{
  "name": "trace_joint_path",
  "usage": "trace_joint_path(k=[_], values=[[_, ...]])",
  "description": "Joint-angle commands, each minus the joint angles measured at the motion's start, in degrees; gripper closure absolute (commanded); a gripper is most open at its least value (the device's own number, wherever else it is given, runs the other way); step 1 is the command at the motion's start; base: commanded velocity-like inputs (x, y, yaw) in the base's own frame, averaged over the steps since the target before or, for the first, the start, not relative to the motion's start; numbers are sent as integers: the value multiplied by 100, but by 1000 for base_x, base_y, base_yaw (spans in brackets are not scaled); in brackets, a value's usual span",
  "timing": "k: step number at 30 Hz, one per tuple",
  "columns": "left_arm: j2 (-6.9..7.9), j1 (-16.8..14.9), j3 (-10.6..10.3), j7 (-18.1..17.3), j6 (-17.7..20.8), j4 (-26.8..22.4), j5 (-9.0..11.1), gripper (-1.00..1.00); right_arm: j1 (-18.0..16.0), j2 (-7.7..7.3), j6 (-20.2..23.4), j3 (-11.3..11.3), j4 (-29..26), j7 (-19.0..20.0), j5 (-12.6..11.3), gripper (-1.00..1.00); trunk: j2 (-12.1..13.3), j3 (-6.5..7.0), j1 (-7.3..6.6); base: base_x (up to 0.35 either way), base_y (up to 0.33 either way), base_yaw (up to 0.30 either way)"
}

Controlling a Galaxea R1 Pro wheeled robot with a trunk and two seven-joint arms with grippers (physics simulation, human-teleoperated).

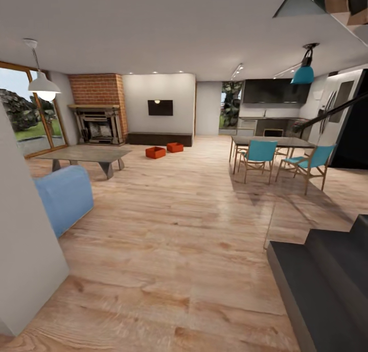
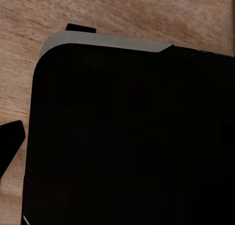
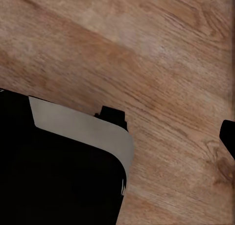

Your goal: Move the two storage containers from the living room to the garage. In the garage, place one container on the floor and stack the other container on top of it (either order is fine).

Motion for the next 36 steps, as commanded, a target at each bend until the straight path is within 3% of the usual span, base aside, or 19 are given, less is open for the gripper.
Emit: trace_joint_path(k=[1,10,36], values=[[0,-1,20,-28,-16,-1,47,-100,-6,3,-41,48,18,15,-58,-100,-2,-5,3,323,0,0],[-1,-1,20,-27,-47,1,39,-100,-6,102,-10,20,9,23,-77,-100,-2,-5,3,323,0,0],[-9,-1,20,-28,-47,4,38,-100,-6,108,-7,12,9,23,-84,-100,-2,-5,3,322,0,0]])
